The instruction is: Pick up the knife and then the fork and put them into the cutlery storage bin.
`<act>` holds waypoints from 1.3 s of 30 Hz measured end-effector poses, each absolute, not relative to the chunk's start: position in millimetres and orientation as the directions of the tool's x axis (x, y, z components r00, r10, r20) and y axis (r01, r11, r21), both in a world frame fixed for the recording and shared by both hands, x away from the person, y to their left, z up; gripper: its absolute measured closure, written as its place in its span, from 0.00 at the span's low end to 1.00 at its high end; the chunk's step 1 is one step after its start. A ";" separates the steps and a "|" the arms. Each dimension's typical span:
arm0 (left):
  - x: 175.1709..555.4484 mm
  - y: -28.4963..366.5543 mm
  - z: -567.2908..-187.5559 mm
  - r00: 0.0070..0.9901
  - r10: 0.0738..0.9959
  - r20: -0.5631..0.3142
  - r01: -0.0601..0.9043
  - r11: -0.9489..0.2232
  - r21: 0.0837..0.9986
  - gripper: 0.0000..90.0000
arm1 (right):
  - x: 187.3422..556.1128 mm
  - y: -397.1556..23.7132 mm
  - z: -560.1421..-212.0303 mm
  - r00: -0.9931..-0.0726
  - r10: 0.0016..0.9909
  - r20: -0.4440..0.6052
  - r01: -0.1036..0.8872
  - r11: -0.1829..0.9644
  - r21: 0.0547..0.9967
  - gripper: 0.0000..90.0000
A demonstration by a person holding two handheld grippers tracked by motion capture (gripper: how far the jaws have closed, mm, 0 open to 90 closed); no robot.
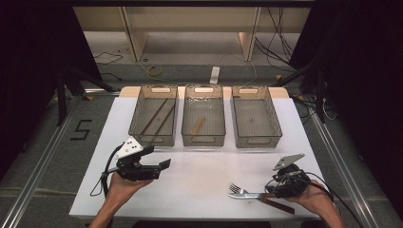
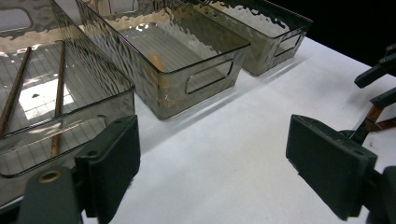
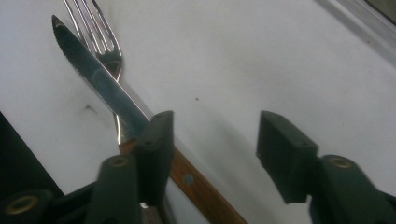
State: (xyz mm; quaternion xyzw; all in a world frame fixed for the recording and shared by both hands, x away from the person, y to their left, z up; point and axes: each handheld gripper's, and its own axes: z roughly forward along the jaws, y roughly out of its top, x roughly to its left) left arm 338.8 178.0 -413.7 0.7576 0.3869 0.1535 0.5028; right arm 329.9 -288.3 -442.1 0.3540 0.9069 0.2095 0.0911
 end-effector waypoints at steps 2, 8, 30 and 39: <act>338.9 178.1 -413.7 0.654 0.741 -0.156 0.431 -0.195 0.881 0.19 | 328.5 -289.3 -440.9 -0.744 0.668 -0.030 0.590 0.677 0.439 0.43; 339.1 177.9 -413.8 0.656 0.739 -0.150 0.429 -0.203 0.880 0.19 | 324.9 -290.8 -439.4 -0.768 0.638 -0.055 0.568 0.719 0.401 0.41; 339.5 177.2 -414.4 0.656 0.740 -0.149 0.431 -0.205 0.879 0.19 | 321.9 -286.3 -448.3 -0.829 0.554 -0.081 0.512 0.808 0.292 0.47; 339.9 176.5 -414.9 0.655 0.741 -0.148 0.433 -0.207 0.877 0.19 | 322.8 -281.3 -453.0 -0.862 0.498 -0.088 0.469 0.852 0.233 0.56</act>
